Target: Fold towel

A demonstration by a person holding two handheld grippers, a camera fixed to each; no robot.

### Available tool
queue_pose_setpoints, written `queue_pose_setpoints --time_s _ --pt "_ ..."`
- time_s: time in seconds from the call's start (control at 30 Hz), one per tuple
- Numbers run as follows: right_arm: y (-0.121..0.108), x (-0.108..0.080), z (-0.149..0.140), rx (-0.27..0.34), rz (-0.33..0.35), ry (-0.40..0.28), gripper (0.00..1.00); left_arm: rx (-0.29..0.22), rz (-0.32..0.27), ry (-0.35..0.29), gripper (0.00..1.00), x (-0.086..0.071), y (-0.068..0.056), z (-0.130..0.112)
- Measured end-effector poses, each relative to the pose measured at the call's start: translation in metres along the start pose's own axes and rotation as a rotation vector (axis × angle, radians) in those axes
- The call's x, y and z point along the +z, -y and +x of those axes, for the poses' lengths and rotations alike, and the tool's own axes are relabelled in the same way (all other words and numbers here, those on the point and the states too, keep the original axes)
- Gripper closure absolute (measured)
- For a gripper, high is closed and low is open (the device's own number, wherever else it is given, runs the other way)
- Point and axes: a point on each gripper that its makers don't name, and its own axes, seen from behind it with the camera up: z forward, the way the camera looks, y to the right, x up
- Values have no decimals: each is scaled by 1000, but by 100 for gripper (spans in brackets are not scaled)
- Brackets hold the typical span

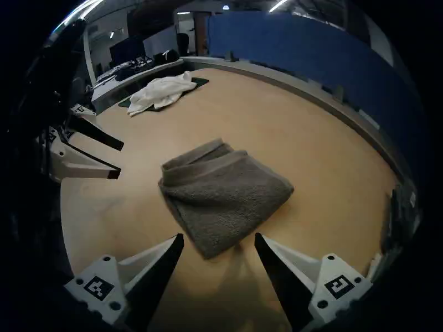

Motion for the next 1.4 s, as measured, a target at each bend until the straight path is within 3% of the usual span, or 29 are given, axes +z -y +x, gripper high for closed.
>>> queue_pose_setpoints --time_s 0.37,0.57,0.73,0.83,1.07,1.17,1.3,1.4 --pt "2 9 -15 3 -9 35 1 -5 -2 -4 10 1 2 0" --pt "5 12 -21 -5 -16 48 8 -9 -5 -5 10 3 2 -1" --pt "5 14 -23 -11 -27 51 19 -8 -4 -5 10 2 4 -1" --pt "7 16 -24 -3 -21 53 31 -8 -3 -7 10 2 4 0" --pt "8 18 -29 21 -12 66 76 -10 -1 -10 10 2 6 2" --pt "9 18 -31 25 -9 76 80 -9 1 -9 10 2 7 1" --pt "8 19 -32 28 -12 77 94 -10 5 -9 10 2 8 0" --pt "9 19 -31 33 -11 73 97 -12 7 -11 10 1 9 0"
